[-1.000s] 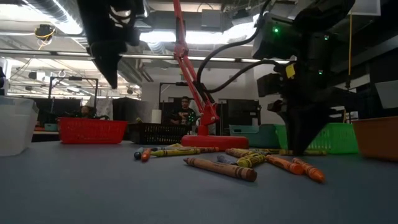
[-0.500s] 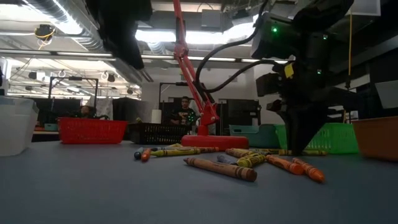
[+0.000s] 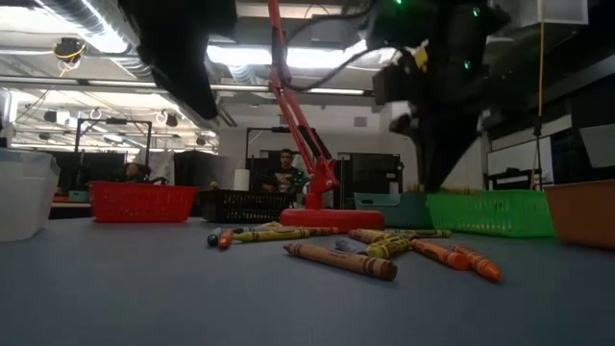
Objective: Sort crayons
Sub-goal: Put the yellow crayon into the middle right green bin
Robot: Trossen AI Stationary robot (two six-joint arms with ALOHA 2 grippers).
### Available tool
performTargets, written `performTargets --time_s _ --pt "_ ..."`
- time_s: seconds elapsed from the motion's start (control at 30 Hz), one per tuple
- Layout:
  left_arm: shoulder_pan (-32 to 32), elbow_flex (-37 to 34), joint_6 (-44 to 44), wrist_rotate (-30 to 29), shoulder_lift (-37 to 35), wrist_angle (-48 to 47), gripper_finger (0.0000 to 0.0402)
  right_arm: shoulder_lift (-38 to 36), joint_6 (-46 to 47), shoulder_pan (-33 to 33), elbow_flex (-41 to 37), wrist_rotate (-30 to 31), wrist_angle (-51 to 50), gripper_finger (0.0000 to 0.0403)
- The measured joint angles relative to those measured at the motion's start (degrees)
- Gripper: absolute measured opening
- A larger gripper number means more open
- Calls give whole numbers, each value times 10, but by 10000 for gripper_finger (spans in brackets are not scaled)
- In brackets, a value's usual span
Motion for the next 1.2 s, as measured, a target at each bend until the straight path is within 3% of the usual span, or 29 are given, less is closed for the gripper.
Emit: performTargets --time_s 0.13,0.33,0.53,0.77,1.0,1.2 --pt "-8 0 -10 0 38 18 84 -1 0 0 49 2 -76 18" --pt "-10 0 -71 18 80 27 84 -36 17 0 66 73 -143 18" --pt "-10 0 -155 29 105 36 84 -121 47 0 31 124 -160 19" --pt "-10 0 -249 31 119 44 84 -207 141 0 -38 232 -158 19" --pt "-18 -1 -315 33 125 42 84 -227 251 0 -106 259 -148 19" --pt "-27 0 -346 33 129 43 84 -226 258 0 -157 260 -102 19"
